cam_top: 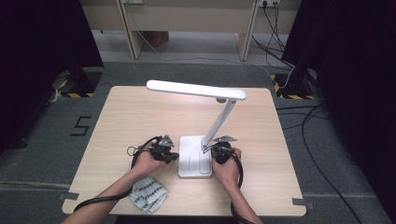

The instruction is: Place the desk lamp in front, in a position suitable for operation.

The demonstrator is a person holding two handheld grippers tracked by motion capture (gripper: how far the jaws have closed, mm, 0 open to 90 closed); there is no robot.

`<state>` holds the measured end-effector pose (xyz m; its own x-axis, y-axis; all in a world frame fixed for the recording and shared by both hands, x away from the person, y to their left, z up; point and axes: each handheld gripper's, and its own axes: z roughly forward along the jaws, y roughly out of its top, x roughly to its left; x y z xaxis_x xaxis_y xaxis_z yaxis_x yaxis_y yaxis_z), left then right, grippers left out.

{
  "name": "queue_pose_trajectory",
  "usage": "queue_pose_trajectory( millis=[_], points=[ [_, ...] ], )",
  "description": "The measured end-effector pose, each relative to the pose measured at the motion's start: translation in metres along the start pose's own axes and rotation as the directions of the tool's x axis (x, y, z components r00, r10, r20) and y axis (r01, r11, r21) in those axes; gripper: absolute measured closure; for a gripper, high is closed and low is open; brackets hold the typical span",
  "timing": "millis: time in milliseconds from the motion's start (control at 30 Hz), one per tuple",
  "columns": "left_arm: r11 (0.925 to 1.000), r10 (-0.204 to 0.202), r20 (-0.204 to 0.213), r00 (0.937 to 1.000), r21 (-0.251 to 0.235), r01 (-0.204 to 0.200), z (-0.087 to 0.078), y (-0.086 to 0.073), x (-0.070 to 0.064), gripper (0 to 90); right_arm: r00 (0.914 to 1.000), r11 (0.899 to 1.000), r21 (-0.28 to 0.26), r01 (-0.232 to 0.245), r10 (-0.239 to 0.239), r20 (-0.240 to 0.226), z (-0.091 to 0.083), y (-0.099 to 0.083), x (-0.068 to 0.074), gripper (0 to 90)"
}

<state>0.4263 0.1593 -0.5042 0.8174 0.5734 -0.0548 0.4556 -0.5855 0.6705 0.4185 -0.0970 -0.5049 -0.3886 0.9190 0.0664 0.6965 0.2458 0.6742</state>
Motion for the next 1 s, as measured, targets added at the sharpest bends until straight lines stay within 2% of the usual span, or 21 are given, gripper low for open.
queue_pose_trajectory(
  millis=[133,200,233,267,300,433,533,600,1000],
  points=[
    [1.0000,0.006,-0.005,1.0000,-0.001,-0.006,-0.001,-0.001,-0.002,89.4,0.9998,1.000,-0.006,0.000,0.000,-0.019,-0.002,0.000,-0.002,90.0],
    [1.0000,0.000,-0.006,1.0000,-0.008,0.000,-0.001,-0.002,-0.003,89.4,0.9995,1.000,-0.007,0.023,-0.023,-0.020,-0.008,-0.002,-0.004,90.0],
    [0.9999,-0.001,-0.007,1.0000,-0.010,0.001,-0.001,-0.003,-0.004,89.3,0.9987,0.999,0.003,0.044,-0.044,-0.025,-0.016,-0.008,-0.005,90.0],
    [0.9999,-0.006,-0.009,0.9999,-0.011,0.006,-0.001,-0.003,-0.004,89.3,0.9987,0.999,0.003,0.044,-0.044,-0.025,-0.016,-0.008,-0.005,90.0],
    [0.9997,-0.019,-0.012,0.9998,-0.012,0.019,-0.002,-0.003,-0.005,89.2,0.9977,0.998,0.018,0.058,-0.057,-0.035,-0.023,-0.015,-0.006,90.0],
    [0.9993,-0.028,-0.011,0.9996,-0.024,0.028,-0.005,-0.003,-0.008,89.1,0.9951,0.997,0.023,0.079,-0.078,-0.061,-0.033,-0.025,-0.006,90.0],
    [0.9994,-0.027,-0.017,0.9995,-0.023,0.026,-0.008,-0.003,-0.009,89.0,0.9920,0.996,0.031,0.088,-0.085,-0.093,-0.043,-0.034,-0.001,90.0],
    [0.9990,-0.041,-0.014,0.9991,-0.017,0.040,-0.007,-0.005,-0.008,88.9,0.9883,0.993,0.037,0.108,-0.103,-0.113,-0.051,-0.041,0.005,90.0],
    [0.9985,-0.054,-0.014,0.9984,-0.012,0.054,-0.004,-0.007,-0.006,88.7,0.9766,0.983,0.076,0.168,-0.155,-0.149,-0.065,-0.058,0.015,90.0]
  ],
)
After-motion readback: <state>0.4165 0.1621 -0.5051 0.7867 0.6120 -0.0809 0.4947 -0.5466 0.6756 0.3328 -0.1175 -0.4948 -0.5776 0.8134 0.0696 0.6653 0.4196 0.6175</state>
